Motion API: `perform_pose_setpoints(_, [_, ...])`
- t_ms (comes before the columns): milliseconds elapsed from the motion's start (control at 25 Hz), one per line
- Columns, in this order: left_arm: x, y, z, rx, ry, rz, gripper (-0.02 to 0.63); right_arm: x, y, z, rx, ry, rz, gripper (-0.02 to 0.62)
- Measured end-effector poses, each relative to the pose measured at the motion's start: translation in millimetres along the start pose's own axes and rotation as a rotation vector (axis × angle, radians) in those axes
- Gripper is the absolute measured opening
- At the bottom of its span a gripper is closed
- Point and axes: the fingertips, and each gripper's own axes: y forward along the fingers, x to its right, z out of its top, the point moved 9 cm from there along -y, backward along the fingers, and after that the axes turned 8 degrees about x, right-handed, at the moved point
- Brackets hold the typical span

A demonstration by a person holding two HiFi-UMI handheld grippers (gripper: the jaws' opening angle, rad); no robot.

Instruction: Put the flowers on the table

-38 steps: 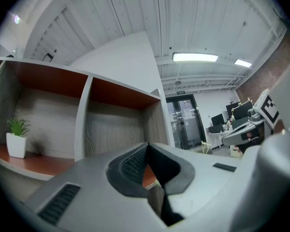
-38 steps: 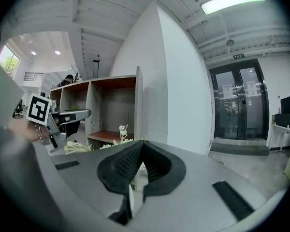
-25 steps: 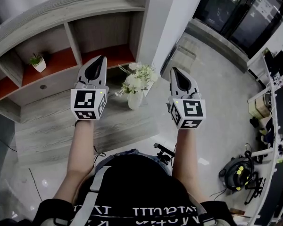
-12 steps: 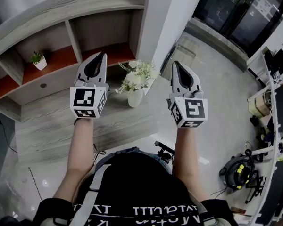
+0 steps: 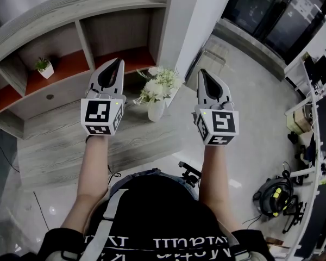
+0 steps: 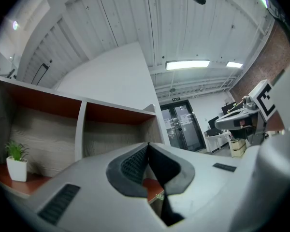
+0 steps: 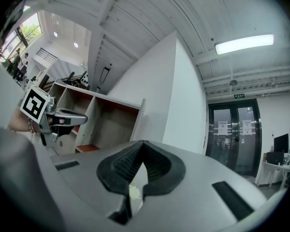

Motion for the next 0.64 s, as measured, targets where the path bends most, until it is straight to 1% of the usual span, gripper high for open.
perform_pose_setpoints(360, [0.7, -1.9, 4.8, 0.006, 0.012, -0.01, 0.011, 0.0, -2.7, -1.7, -0.019, 0.01, -0.007, 0.014])
perform_pose_setpoints(640, [1.3, 0.3, 5.5, 0.011, 0.02, -0.009, 0.011, 2.5, 1.1, -3.3, -0.047, 0.03, 0.029, 0.014])
